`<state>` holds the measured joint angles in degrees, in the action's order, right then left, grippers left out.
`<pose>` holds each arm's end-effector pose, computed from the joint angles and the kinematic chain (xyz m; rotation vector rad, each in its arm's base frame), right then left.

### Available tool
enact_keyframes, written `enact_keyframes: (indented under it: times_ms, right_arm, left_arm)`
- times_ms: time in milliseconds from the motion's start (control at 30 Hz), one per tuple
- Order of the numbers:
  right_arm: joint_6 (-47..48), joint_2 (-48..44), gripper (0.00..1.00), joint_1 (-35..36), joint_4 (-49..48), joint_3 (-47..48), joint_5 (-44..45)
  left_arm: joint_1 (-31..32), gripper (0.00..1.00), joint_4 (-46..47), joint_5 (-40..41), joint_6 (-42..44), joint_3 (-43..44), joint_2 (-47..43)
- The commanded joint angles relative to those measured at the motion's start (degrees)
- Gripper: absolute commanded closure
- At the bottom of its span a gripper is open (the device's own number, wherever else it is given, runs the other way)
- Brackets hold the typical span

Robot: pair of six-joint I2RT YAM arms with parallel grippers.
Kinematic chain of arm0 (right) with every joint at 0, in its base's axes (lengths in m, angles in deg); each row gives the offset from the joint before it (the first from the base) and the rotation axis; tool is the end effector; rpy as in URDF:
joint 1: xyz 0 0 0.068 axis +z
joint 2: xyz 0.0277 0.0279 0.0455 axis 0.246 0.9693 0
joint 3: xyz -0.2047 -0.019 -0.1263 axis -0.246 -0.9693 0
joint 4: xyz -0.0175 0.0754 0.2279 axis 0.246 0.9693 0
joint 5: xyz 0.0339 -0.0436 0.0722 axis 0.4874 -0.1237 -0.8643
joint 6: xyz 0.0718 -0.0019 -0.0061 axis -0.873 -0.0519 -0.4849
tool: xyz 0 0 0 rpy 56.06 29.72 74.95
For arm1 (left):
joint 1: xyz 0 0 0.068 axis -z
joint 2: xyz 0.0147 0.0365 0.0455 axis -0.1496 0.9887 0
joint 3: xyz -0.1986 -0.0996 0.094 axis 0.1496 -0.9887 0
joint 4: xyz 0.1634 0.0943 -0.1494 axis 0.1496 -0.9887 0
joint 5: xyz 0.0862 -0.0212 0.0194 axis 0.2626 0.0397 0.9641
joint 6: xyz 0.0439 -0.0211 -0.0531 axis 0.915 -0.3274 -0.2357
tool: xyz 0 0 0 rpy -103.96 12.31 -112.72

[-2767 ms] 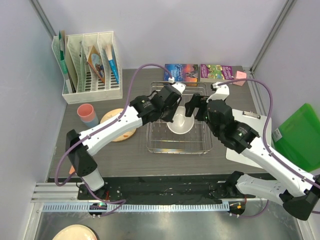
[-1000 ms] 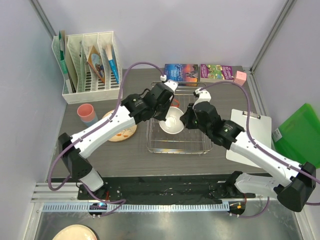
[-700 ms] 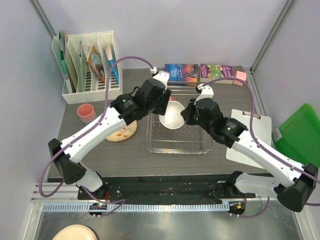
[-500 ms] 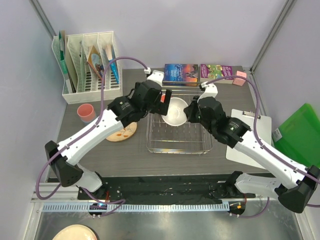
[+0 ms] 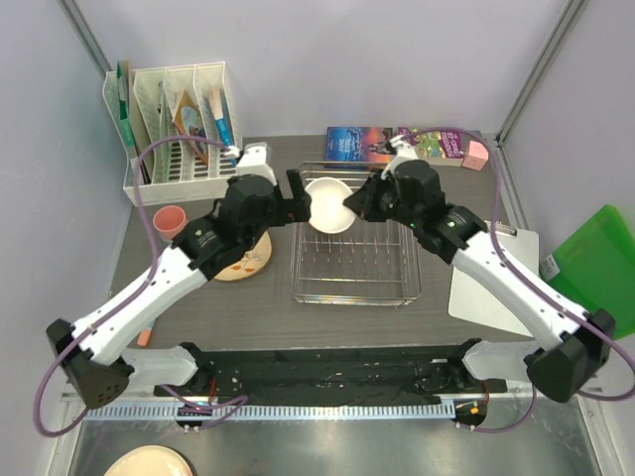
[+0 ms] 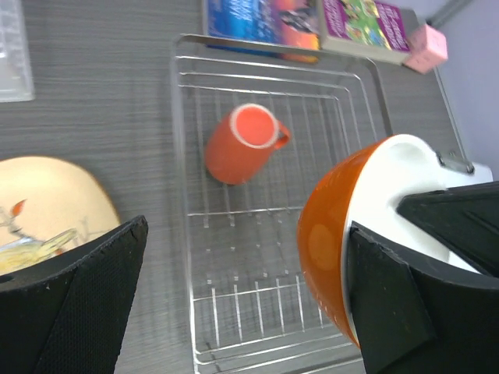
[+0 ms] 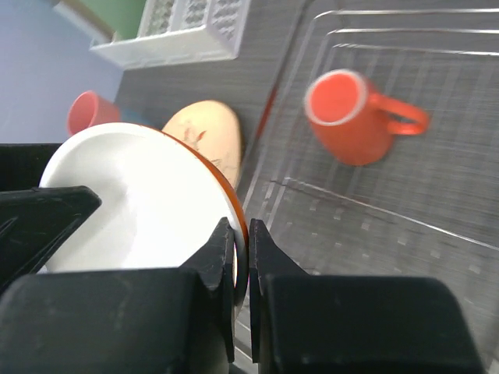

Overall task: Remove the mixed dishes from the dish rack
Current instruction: Place the bowl at the center of the board.

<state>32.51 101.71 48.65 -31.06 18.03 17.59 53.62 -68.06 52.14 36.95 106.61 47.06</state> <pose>0.2337 0.1572 0.3382 -0.0213 2.0321 0.7088 0.2155 -0.1802 0.3560 -0.0751 1.9759 -0.4699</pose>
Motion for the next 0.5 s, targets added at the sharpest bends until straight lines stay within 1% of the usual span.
enact_keyframes:
  times_ms: [0, 33, 133, 267, 467]
  right_arm:
    - [-1.8, 6.2, 0.99, -5.0, -2.0, 6.1, -1.5]
    - [-1.8, 9.6, 0.99, -4.6, -2.0, 7.5, -5.0]
    - [-0.5, 15.7, 0.99, -2.3, -2.0, 12.2, -6.5]
    - [1.7, 22.0, 0.99, 1.8, -2.7, 18.4, -5.5]
    - [2.3, 29.6, 0.99, 2.7, -2.7, 23.2, -4.9]
  left_arm:
    - [-4.7, 0.00, -5.6, 18.4, -0.3, -4.4, -10.8]
    - [-4.7, 0.00, -6.1, 21.6, -0.5, -4.6, -12.7]
    - [-5.6, 0.00, -9.3, 25.9, -1.4, -4.2, -15.2]
    - [-6.1, 0.00, -11.7, 28.5, -2.9, -4.8, -18.8]
    - [-6.2, 0.00, -15.3, 33.2, -3.0, -4.0, -23.0]
